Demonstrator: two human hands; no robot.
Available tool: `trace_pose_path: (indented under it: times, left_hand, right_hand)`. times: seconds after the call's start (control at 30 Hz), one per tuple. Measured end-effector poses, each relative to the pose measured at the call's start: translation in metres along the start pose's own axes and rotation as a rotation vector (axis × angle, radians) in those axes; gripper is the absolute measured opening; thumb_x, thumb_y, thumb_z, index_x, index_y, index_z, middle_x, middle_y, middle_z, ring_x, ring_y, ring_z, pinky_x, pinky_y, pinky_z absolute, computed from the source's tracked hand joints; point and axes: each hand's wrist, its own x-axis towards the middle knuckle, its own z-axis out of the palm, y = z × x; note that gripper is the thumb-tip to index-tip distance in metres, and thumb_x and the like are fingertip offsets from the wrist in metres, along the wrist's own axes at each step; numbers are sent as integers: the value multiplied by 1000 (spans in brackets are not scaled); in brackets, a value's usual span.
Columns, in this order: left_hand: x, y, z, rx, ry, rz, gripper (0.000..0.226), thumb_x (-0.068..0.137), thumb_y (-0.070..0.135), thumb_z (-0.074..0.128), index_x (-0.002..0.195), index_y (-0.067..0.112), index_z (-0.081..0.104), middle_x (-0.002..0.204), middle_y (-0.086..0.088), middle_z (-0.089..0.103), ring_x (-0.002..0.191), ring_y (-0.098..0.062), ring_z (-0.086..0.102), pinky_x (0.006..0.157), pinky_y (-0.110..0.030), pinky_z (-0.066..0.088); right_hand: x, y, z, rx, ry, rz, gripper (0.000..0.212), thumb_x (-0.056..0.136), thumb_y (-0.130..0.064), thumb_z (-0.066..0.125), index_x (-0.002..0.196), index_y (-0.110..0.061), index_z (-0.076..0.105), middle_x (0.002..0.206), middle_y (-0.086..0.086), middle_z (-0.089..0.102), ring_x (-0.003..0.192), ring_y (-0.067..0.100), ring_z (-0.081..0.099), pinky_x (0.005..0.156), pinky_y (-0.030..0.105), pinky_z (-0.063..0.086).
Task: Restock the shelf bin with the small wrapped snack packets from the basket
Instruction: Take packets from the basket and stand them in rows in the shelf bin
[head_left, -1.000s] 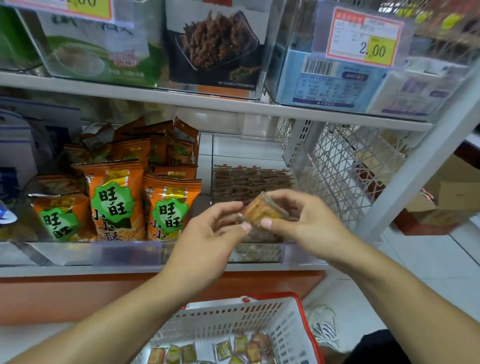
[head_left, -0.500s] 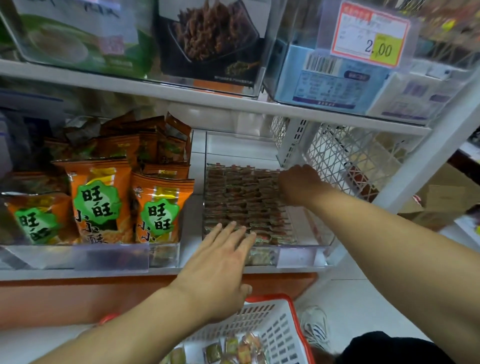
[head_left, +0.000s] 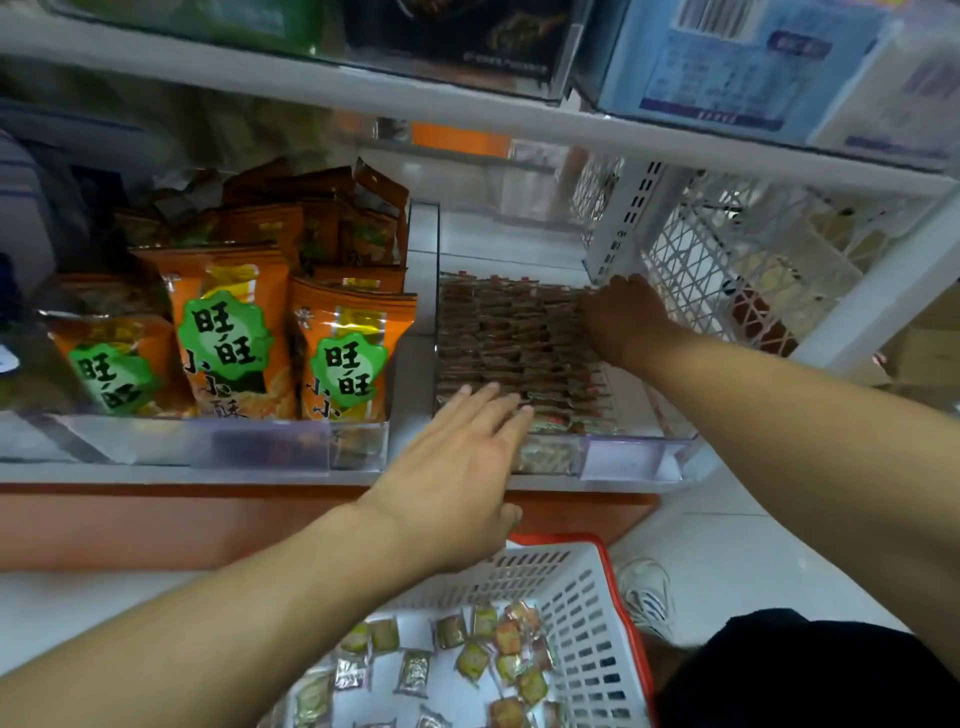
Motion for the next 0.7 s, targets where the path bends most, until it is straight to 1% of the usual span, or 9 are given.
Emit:
trace_pose_path:
  times: [0.1,0.17,0.23,0.3,0.37,0.47,0.6,0.63,0.7]
  left_hand:
    - [-9,5,-14,85,113,26,68,90,33,65,152,18,42,155,-3,42,146,-22,30,123,-32,19]
    - [-17,10,-20,118,133,54,42,85,32,67,127,25,65,126,1,61,119,-23,53,99,-35,41]
    - [-31,12,-19,121,-8,39,27,85,41,68,110,30,69,111,3,67,104,-23,63,82,-36,48]
    - [-50,7,-4,119,-351,-42,35,86,48,68,116,31,66,115,3,68,102,-23,66,81,-35,53]
    - [-72,-1,18,161,-711,-90,49,87,50,71,129,28,60,124,2,67,109,-24,65,89,-38,55]
    - [-91,-10,66,185,-964,-101,57,90,44,71,139,21,54,135,-3,62,118,-27,62,94,-39,54]
    - [-111,-26,144,-47,-1080,-183,59,94,31,68,148,22,44,145,-2,56,130,-24,54,102,-32,46]
    - [-118,-32,163,-54,-1120,-196,55,95,26,66,146,20,47,144,-4,57,129,-24,55,99,-30,46]
    - [-137,-41,199,-57,-1186,-218,55,96,21,62,149,17,46,141,-9,59,128,-27,56,100,-31,46]
  right_hand:
    - [-29,-14,-35,86,27,20,18,91,-3,53,107,0,62,106,20,65,99,38,62,74,39,41]
    - [-57,-25,-59,119,47,-24,9,86,2,56,93,-2,60,81,13,58,74,30,60,65,37,42]
    - [-88,-34,-74,159,-21,-116,6,77,-4,66,78,-10,65,65,5,60,54,22,57,54,30,47]
    - [-113,-47,-69,283,-306,-270,9,77,-10,74,80,-19,75,71,-2,73,51,12,68,45,24,50]
    - [-128,-74,-36,536,-688,-413,12,87,-9,72,91,-19,77,82,0,77,57,9,72,57,25,58]
    - [-147,-136,42,643,-1063,-438,21,92,2,64,113,2,69,95,16,74,79,25,72,75,37,63]
    - [-186,-206,162,423,-1095,-448,35,88,-7,73,103,20,58,86,10,77,88,30,62,92,42,55]
    - [-200,-214,190,420,-1075,-428,40,87,-9,74,111,18,57,98,12,75,95,29,63,92,38,54]
    - [-232,-221,238,499,-971,-364,49,88,-13,69,133,-6,55,129,15,64,114,30,63,97,36,51]
